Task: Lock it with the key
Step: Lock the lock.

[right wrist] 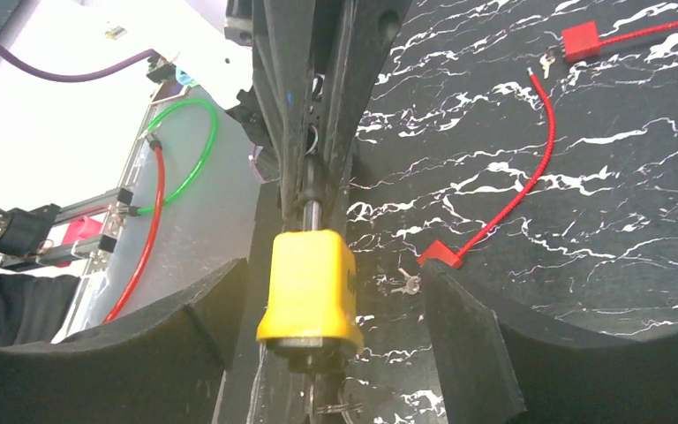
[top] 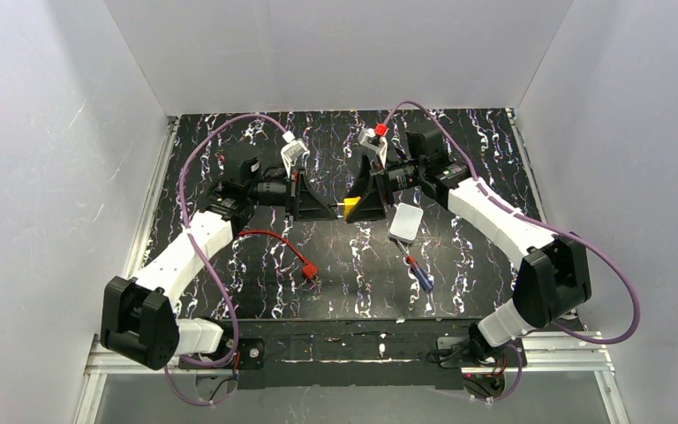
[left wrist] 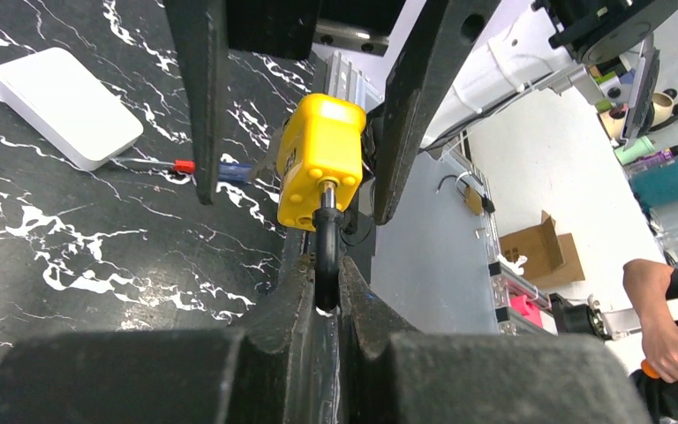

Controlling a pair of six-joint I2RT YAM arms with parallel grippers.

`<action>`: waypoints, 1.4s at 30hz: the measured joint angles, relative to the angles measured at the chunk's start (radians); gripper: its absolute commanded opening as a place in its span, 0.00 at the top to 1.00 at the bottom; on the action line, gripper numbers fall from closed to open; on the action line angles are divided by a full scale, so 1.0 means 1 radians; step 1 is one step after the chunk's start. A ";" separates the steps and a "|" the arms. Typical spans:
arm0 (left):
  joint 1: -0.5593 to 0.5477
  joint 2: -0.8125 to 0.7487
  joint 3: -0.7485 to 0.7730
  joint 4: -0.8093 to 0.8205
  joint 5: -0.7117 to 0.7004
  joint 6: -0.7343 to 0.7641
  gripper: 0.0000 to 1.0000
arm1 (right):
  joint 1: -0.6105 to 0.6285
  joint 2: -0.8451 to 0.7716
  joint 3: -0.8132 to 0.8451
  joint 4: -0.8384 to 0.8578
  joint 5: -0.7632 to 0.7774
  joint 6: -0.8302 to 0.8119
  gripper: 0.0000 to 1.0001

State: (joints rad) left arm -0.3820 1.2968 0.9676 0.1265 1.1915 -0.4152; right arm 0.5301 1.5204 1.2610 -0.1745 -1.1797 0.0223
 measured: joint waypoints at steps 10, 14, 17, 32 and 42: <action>0.021 0.005 -0.031 0.122 -0.006 -0.126 1.00 | 0.000 -0.003 -0.033 0.161 -0.013 0.157 0.42; 0.021 0.007 -0.043 0.156 -0.010 -0.159 1.00 | 0.000 -0.003 -0.041 0.250 -0.013 0.233 0.49; 0.021 0.007 -0.045 0.180 -0.011 -0.185 1.00 | 0.000 -0.003 -0.050 0.294 -0.013 0.278 0.40; 0.053 0.007 -0.090 0.352 -0.018 -0.330 1.00 | -0.006 -0.005 -0.080 0.402 -0.015 0.383 0.56; 0.054 0.006 -0.114 0.415 -0.015 -0.355 1.00 | -0.006 -0.005 -0.108 0.474 0.002 0.452 0.99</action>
State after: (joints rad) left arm -0.3283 1.3033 0.8536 0.5419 1.1763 -0.7704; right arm 0.5236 1.5154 1.1530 0.2993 -1.1782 0.4740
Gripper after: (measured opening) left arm 0.069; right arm 0.436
